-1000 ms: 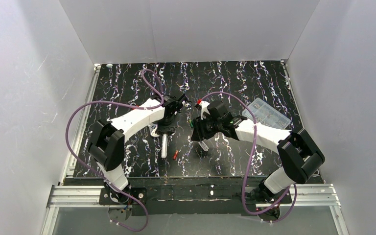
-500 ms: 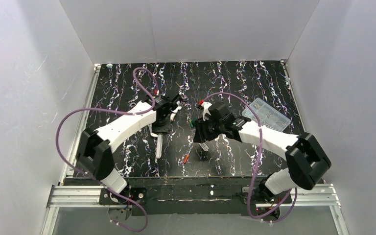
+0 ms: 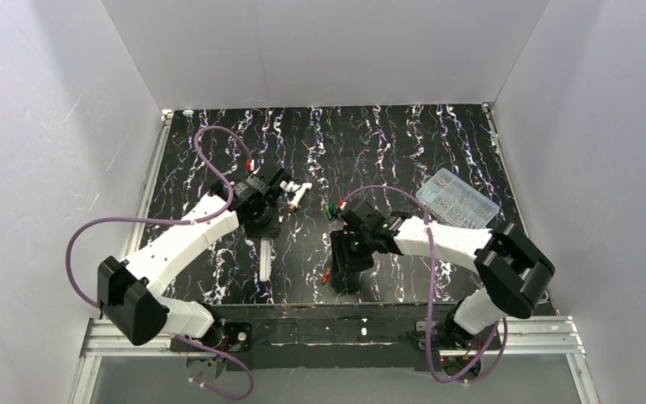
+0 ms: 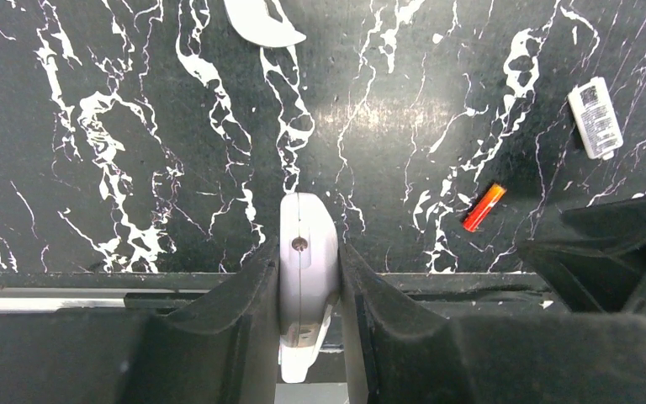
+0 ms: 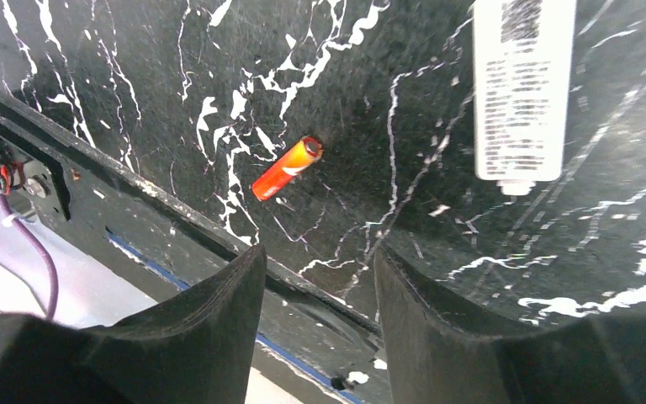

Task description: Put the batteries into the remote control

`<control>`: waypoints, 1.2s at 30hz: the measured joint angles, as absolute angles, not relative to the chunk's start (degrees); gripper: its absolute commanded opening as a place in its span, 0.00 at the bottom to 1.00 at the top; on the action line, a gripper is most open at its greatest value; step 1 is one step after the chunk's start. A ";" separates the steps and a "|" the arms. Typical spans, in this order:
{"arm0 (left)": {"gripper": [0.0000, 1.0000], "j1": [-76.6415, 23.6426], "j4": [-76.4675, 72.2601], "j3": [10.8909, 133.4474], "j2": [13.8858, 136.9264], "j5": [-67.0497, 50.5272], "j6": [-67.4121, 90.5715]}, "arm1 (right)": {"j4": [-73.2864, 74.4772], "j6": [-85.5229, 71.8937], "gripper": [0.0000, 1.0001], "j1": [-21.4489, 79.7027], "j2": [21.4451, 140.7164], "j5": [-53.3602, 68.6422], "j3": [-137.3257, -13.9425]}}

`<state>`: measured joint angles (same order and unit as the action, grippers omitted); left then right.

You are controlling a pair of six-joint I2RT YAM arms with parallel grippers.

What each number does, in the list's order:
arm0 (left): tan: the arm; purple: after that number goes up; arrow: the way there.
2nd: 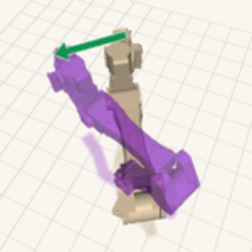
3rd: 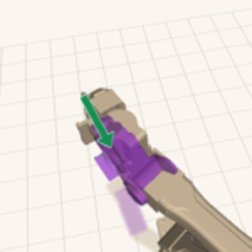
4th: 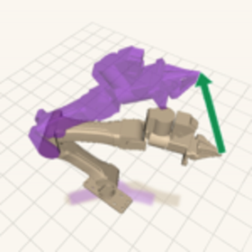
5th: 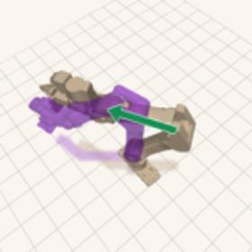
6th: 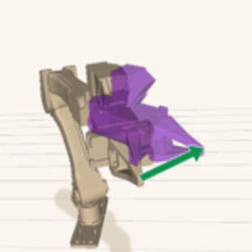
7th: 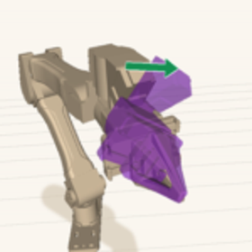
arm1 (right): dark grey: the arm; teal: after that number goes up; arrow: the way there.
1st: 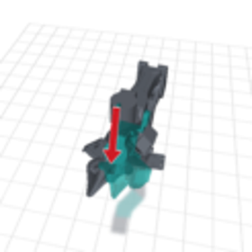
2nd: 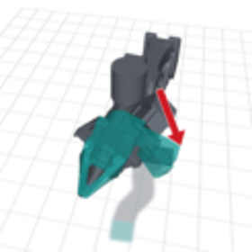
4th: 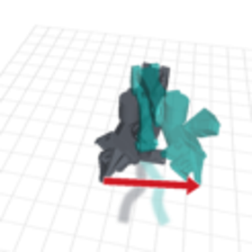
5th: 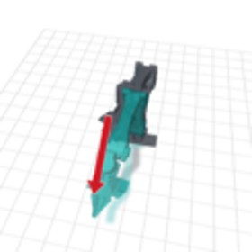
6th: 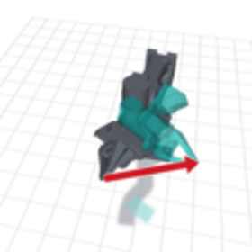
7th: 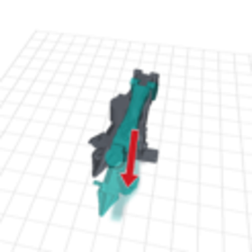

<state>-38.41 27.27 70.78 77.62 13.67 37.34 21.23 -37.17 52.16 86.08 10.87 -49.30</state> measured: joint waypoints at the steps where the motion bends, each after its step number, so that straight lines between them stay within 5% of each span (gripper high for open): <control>1: 0.00 -38.37 27.24 70.15 77.10 13.37 37.21 | 21.32 -38.11 0.59 52.66 86.96 10.94 -49.45; 18: 0.00 -37.63 27.09 67.96 66.52 6.81 34.63 | 29.15 -59.29 0.46 56.40 95.04 2.50 -56.10; 36: 0.00 -37.12 25.96 67.07 59.37 1.65 34.50 | 32.62 -61.60 0.42 58.28 98.98 -1.17 -62.33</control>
<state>-37.12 25.96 67.07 59.37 1.65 34.50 32.62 -61.60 58.28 98.98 -1.17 -62.33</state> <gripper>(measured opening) 0.253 0.427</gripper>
